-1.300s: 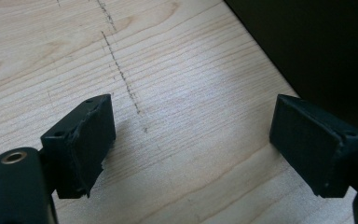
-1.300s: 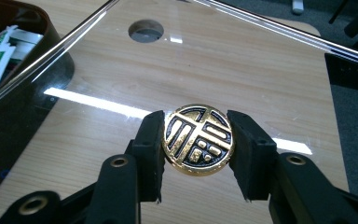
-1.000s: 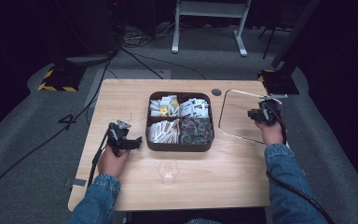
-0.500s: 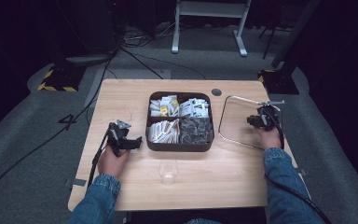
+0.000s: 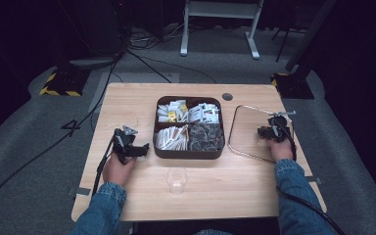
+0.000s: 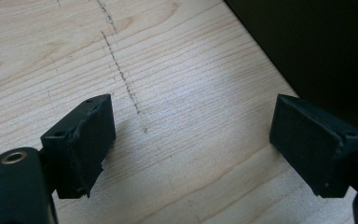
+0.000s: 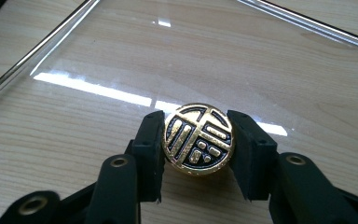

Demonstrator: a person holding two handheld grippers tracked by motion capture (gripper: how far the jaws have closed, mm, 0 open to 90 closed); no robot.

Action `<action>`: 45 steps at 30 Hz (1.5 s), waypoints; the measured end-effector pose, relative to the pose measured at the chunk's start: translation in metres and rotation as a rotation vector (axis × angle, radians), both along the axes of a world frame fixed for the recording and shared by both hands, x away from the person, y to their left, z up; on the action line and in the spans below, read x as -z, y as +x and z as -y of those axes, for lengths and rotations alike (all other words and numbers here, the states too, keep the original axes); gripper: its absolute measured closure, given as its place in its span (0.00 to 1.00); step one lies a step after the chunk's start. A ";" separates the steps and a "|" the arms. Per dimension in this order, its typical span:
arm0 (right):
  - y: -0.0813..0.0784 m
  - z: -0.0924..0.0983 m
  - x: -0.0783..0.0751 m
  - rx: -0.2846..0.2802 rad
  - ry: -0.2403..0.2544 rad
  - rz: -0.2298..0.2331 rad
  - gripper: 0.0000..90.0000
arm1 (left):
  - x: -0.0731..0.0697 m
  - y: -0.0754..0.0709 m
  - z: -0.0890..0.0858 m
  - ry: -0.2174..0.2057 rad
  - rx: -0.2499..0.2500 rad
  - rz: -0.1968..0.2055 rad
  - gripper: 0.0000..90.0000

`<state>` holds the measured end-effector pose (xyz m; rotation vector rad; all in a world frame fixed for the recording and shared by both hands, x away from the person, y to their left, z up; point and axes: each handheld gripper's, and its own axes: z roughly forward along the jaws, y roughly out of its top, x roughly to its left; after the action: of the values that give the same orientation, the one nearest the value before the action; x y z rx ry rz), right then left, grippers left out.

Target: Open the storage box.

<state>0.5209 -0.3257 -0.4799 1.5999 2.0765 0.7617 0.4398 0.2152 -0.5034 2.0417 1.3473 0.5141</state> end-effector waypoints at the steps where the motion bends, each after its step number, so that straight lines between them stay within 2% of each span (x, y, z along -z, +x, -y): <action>1: 0.000 0.000 0.000 0.000 0.000 0.000 0.64 | 0.000 0.000 0.000 0.000 0.000 0.000 0.16; 18: -0.001 0.001 0.001 0.017 0.022 -0.003 0.62 | 0.000 0.000 0.000 0.000 0.000 0.000 0.16; 22: 0.000 0.003 0.000 0.029 0.054 -0.004 0.51 | 0.000 0.000 0.000 -0.001 0.000 0.000 0.16; 24: 0.000 0.004 -0.002 0.040 0.077 -0.011 0.49 | 0.000 0.000 0.000 -0.001 -0.001 0.000 0.16; 31: -0.004 0.005 -0.012 0.045 0.092 0.024 0.48 | 0.000 0.000 0.000 -0.001 0.001 0.001 0.16; 35: -0.006 0.001 -0.021 0.039 0.082 0.062 0.48 | 0.000 0.001 0.000 -0.007 0.003 -0.001 0.16; 40: -0.008 -0.004 -0.039 0.036 0.114 0.116 0.48 | 0.000 0.001 0.000 -0.005 0.003 0.001 0.16; 41: -0.008 -0.006 -0.047 0.032 0.127 0.128 0.48 | 0.000 0.001 0.000 -0.005 0.004 0.001 0.16; 45: -0.010 -0.008 -0.057 0.027 0.138 0.142 0.48 | 0.000 0.000 0.000 -0.006 0.004 0.000 0.16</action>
<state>0.5113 -0.3177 -0.4234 1.5921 1.9352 0.9982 0.4402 0.2153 -0.5035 2.0390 1.3430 0.5083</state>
